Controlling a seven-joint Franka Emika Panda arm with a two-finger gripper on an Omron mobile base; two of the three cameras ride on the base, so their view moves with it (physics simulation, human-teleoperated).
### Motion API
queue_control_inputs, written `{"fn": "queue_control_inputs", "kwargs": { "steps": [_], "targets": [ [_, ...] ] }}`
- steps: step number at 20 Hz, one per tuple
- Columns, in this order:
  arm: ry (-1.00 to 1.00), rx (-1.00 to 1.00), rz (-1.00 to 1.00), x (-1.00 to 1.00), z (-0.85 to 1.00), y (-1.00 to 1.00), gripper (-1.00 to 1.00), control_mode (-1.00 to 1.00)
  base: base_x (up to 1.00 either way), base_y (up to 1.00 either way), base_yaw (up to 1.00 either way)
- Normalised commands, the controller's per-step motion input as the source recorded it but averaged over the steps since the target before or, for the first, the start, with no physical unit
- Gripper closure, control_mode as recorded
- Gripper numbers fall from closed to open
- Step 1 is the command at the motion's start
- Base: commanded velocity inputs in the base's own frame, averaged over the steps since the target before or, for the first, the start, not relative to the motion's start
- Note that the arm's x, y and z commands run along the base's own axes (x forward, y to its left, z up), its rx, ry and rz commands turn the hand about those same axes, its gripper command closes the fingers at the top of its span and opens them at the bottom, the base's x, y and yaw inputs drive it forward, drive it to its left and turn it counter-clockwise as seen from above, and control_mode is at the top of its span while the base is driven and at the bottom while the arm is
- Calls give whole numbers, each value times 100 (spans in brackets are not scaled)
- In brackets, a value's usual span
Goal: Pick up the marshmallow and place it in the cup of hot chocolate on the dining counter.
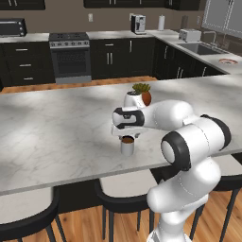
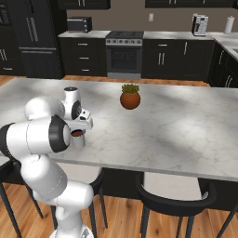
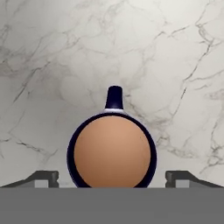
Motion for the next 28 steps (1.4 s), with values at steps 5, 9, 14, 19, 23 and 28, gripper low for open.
{"fn": "queue_control_inputs", "kwargs": {
  "steps": [5, 9, 14, 19, 23, 28],
  "targets": [
    [-10, 0, 0, -14, 34, -2, -100, -100, 0, 0, 0],
    [-18, 0, 0, -34, 97, -1, -100, -100, 0, 0, 0],
    [-14, 0, 1, -29, 98, -6, -100, -100, 0, 0, 0],
    [-11, 0, 10, -76, 84, -35, -100, -100, 0, 0, 0],
    [-18, 0, 10, -100, 63, -58, -100, -100, 0, 0, 0],
    [-16, 0, 8, -100, 42, -48, -100, -100, 0, 0, 0]
  ]
}}
